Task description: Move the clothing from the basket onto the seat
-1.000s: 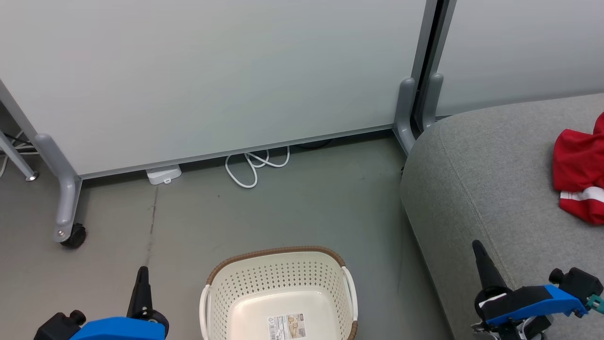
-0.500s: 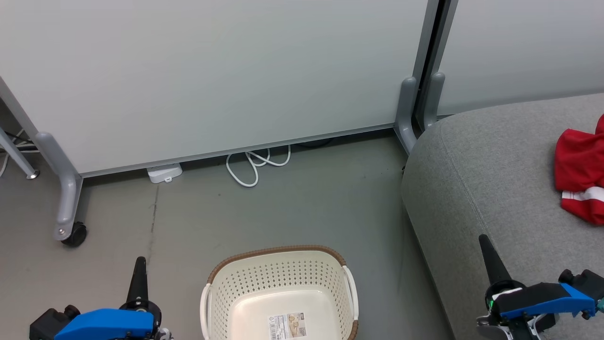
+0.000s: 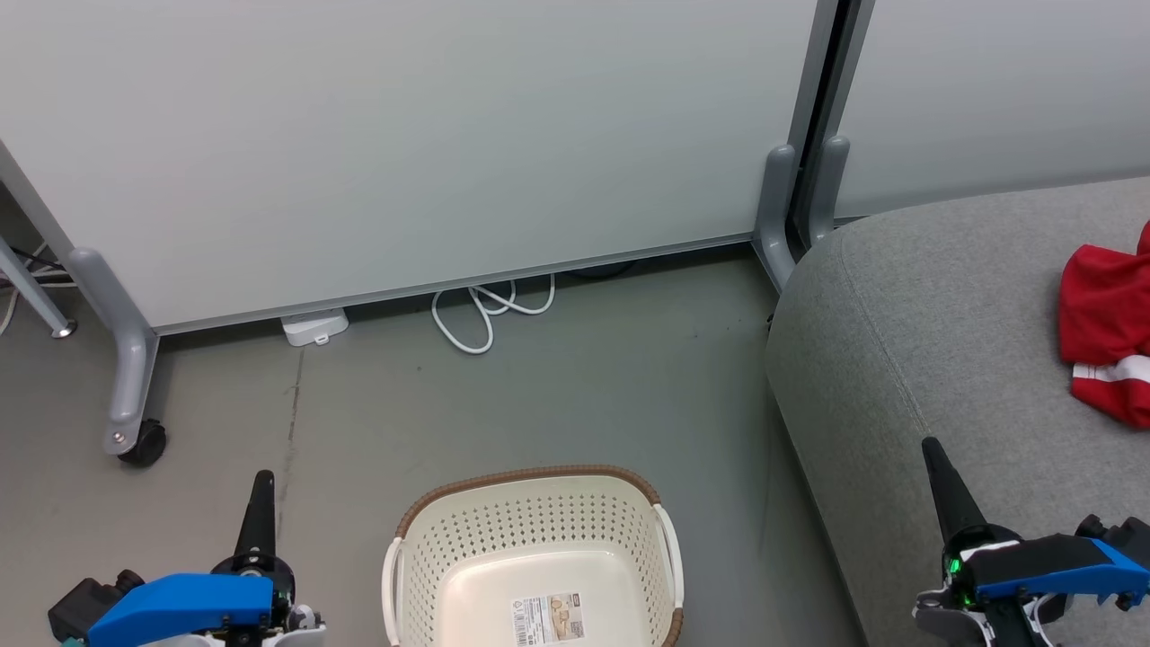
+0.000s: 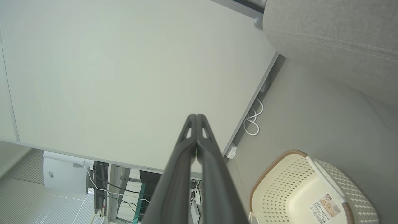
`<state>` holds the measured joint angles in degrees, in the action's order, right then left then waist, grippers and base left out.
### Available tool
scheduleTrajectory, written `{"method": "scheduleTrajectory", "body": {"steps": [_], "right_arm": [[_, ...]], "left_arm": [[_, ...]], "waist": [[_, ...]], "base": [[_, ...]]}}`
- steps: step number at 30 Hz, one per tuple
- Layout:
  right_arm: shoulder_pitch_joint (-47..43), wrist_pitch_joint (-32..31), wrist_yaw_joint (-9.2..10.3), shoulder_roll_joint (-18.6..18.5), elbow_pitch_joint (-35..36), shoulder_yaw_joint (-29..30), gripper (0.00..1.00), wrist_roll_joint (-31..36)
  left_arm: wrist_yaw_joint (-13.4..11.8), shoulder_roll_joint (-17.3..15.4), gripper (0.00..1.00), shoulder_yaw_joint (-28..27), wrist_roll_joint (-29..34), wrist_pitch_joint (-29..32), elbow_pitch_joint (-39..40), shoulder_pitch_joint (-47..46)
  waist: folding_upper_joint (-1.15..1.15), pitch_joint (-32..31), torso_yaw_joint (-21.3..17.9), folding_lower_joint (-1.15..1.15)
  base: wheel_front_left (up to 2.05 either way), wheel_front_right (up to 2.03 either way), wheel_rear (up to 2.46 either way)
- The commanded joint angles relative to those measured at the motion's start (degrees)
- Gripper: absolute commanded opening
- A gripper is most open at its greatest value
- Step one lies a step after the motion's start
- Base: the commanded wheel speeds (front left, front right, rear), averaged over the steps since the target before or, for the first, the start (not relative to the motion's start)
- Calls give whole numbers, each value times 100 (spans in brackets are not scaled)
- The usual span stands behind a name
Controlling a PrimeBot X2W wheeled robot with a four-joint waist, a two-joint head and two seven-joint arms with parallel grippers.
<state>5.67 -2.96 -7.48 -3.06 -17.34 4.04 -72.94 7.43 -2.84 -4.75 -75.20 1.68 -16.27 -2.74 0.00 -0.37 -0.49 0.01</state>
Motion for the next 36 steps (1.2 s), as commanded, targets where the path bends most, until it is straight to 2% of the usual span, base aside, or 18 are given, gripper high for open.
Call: {"method": "scheduleTrajectory", "body": {"steps": [1,36], "right_arm": [[82,-33,-2,6,86,30,0,-150],[86,-334,-2,21,322,240,0,-1761]], "left_arm": [[7,-7,0,-32,-122,41,70,-149],[10,-6,0,-174,-1548,457,222,-367]], "waist": [[0,2,2,0],[0,48,42,-1]], "base": [[0,0,0],[0,0,0]]}}
